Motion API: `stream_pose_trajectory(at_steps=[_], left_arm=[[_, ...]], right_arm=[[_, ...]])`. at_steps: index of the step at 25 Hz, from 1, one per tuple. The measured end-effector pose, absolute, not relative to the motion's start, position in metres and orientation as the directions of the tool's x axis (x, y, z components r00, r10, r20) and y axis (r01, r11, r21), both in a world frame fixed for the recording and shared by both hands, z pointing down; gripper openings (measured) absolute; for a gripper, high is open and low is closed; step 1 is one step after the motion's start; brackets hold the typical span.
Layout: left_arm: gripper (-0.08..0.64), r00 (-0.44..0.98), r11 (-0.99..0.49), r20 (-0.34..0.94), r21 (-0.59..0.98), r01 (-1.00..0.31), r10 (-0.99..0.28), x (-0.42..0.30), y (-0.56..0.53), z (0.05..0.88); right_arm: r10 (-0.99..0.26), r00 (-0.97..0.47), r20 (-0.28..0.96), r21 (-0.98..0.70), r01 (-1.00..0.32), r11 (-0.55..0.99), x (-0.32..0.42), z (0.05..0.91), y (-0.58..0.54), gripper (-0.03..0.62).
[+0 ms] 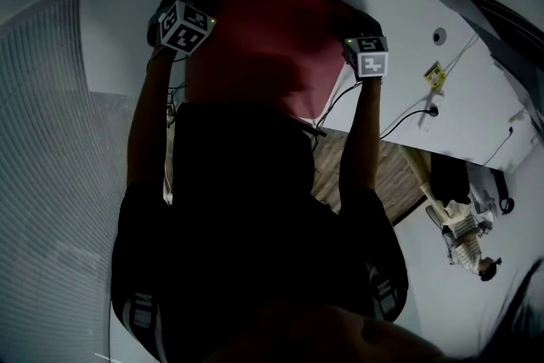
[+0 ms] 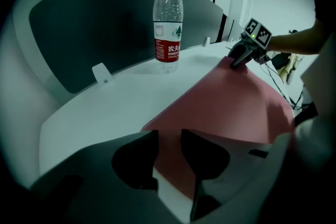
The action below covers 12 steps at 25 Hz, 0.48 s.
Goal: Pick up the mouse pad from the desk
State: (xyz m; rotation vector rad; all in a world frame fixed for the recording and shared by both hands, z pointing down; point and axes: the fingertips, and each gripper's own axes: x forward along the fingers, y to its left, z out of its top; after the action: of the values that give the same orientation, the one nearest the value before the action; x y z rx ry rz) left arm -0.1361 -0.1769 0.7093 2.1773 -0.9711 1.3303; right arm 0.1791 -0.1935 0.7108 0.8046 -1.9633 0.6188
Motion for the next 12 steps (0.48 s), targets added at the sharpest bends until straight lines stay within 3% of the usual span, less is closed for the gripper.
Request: stream_pose_trajectory(at_steps=[4, 12], left_arm=[[0.202, 0.317, -0.653, 0.894, 0.038, -0.757, -0.316, -0.146, -0.183, 0.71], [0.224, 0.307, -0.629, 0.894, 0.037, -0.776, -0.326, -0.153, -0.183, 0.709]], right_arm=[[-0.296, -0.385, 0.874, -0.105, -0.745, 0.658, 0.181, 0.71, -0.193, 0.195], [-0.286, -0.387, 0.876, -0.111, -0.741, 0.663, 0.176, 0.707, -0.191, 0.175]])
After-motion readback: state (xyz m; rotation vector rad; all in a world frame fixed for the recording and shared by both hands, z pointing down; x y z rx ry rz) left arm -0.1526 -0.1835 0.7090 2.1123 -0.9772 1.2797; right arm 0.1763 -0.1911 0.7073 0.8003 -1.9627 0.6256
